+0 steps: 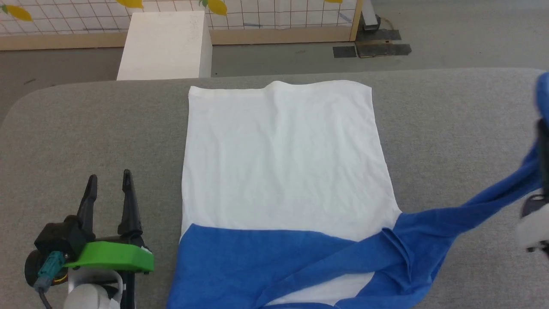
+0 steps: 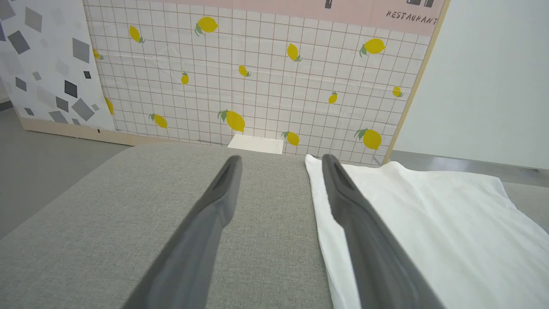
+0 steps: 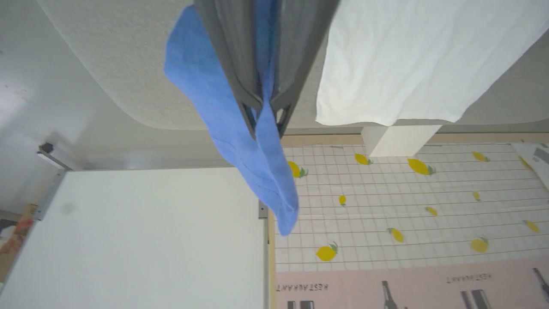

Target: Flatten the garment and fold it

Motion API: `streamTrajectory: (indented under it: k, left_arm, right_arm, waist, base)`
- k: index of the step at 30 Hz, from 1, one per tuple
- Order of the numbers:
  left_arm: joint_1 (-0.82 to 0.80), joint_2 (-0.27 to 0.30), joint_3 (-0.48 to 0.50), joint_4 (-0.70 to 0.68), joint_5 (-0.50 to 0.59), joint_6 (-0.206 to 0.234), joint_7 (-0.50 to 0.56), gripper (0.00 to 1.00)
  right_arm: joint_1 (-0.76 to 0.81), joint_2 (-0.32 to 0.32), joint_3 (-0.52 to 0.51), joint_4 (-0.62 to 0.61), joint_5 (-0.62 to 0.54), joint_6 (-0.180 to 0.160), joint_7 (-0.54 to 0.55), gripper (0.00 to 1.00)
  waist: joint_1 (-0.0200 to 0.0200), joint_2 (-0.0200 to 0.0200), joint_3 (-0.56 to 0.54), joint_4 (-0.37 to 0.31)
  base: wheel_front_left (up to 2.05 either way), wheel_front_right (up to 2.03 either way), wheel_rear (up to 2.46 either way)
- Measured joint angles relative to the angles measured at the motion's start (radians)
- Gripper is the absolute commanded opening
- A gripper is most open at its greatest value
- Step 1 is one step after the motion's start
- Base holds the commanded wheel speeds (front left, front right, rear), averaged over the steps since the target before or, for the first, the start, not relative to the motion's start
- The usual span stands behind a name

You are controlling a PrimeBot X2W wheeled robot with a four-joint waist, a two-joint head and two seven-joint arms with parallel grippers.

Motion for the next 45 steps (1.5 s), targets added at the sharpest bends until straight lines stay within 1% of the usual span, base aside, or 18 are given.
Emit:
streamTrajectory:
  k: [1,4,7,11,12,18,22,26,28,29,30,31,33,35,37,40,44,45]
  left_arm:
    - [0.000,0.000,-0.003,0.000,0.000,0.000,0.000,1.00]
    - [0.000,0.000,-0.011,0.000,0.000,0.000,0.000,1.00]
    - [0.000,0.000,-0.016,0.001,0.000,0.000,0.000,1.00]
    - [-0.002,0.000,-0.024,0.004,-0.004,0.000,0.000,1.00]
    - [-0.002,0.000,-0.032,0.008,-0.007,0.000,0.000,1.00]
    - [-0.008,-0.001,-0.044,0.016,-0.009,0.000,0.000,1.00]
    - [-0.014,-0.002,-0.053,0.021,-0.011,0.000,0.000,1.00]
    - [-0.021,-0.003,-0.059,0.025,-0.011,0.000,0.000,1.00]
    - [-0.022,-0.005,-0.059,0.026,-0.012,0.000,0.000,1.00]
    - [-0.022,-0.005,-0.060,0.026,-0.014,0.000,0.000,1.00]
    - [-0.023,-0.006,-0.059,0.027,-0.014,0.000,0.000,1.00]
    - [-0.023,-0.006,-0.058,0.027,-0.014,0.000,0.000,1.00]
    - [-0.023,-0.006,-0.056,0.027,-0.014,0.000,0.000,1.00]
    - [-0.022,-0.007,-0.053,0.027,-0.014,0.000,0.000,1.00]
    - [-0.022,-0.007,-0.053,0.026,-0.013,0.000,0.000,1.00]
    - [-0.021,-0.005,-0.049,0.023,-0.010,0.000,0.000,1.00]
    - [-0.022,0.001,-0.057,0.021,-0.007,0.000,0.000,1.00]
    - [-0.024,0.015,-0.069,0.019,-0.002,0.000,0.002,1.00]
  right_arm:
    - [0.009,0.010,0.037,-0.012,-0.008,0.000,0.009,0.00]
    - [0.034,0.038,0.190,-0.023,-0.043,0.000,0.038,0.00]
    - [0.037,0.045,0.338,0.013,-0.072,0.000,0.040,0.00]
    - [0.006,0.052,0.515,0.147,-0.092,0.000,0.026,0.00]
    - [-0.041,0.055,0.624,0.260,-0.092,0.000,0.008,0.00]
    - [-0.159,0.058,0.828,0.489,-0.067,0.000,-0.022,0.00]
    - [-0.225,0.059,0.944,0.626,-0.036,0.000,-0.024,0.00]
    - [-0.257,0.060,1.024,0.740,0.005,0.000,-0.019,0.00]
    - [-0.262,0.061,1.040,0.779,0.025,0.000,-0.008,0.00]
    - [-0.263,0.061,1.048,0.799,0.040,0.000,0.004,0.15]
    - [-0.263,0.060,1.053,0.810,0.048,0.000,0.012,0.45]
    - [-0.265,0.060,1.062,0.817,0.058,0.000,0.014,1.00]
    - [-0.265,0.060,1.065,0.817,0.094,0.000,0.014,1.00]
    - [-0.267,0.061,1.058,0.794,0.128,0.000,-0.011,1.00]
    - [-0.270,0.059,1.040,0.748,0.150,0.000,-0.055,1.00]
    - [-0.271,0.057,0.980,0.646,0.174,0.000,-0.146,1.00]
    - [-0.262,0.041,0.841,0.487,0.163,0.000,-0.262,1.00]
    - [-0.228,0.031,0.706,0.387,0.114,0.000,-0.326,1.00]
  waist:
    - [0.0000,0.0000,0.001,0.001]
    - [0.0000,0.0000,0.006,0.006]
    - [0.0000,-0.0001,0.013,0.010]
    - [0.0000,-0.0001,0.023,0.017]
    - [0.0000,0.0000,0.029,0.028]
    - [0.0000,0.0000,0.042,0.057]
    - [0.0000,0.0000,0.052,0.081]
    - [0.0000,-0.0001,0.062,0.105]
    - [0.0000,-0.0001,0.067,0.112]
    - [0.0000,-0.0001,0.069,0.116]
    - [0.0000,0.0000,0.071,0.117]
    - [0.0000,0.0000,0.073,0.119]
    - [0.0000,0.0000,0.073,0.116]
    - [0.0000,-0.0001,0.071,0.110]
    - [0.0000,0.0000,0.067,0.102]
    - [0.0000,-0.0001,0.061,0.087]
    - [0.0001,-0.0001,0.055,0.060]
    - [0.0001,0.0000,0.055,0.038]
  base:
    - [0.00,0.00,0.00]
    - [0.00,0.00,0.00]
    - [0.00,0.00,0.00]
    - [0.00,0.00,0.00]
    - [0.00,0.00,0.00]
    - [0.00,0.00,0.00]
    - [0.00,0.00,0.00]
    - [0.00,0.00,0.00]
    - [0.00,0.00,0.00]
    - [0.00,0.00,0.00]
    - [0.00,0.00,0.00]
    - [0.00,0.00,0.00]
    - [0.00,0.00,0.00]
    - [0.00,0.00,0.00]
    - [0.00,0.00,0.00]
    - [0.00,0.00,0.00]
    - [0.00,0.00,0.00]
    - [0.00,0.00,0.00]
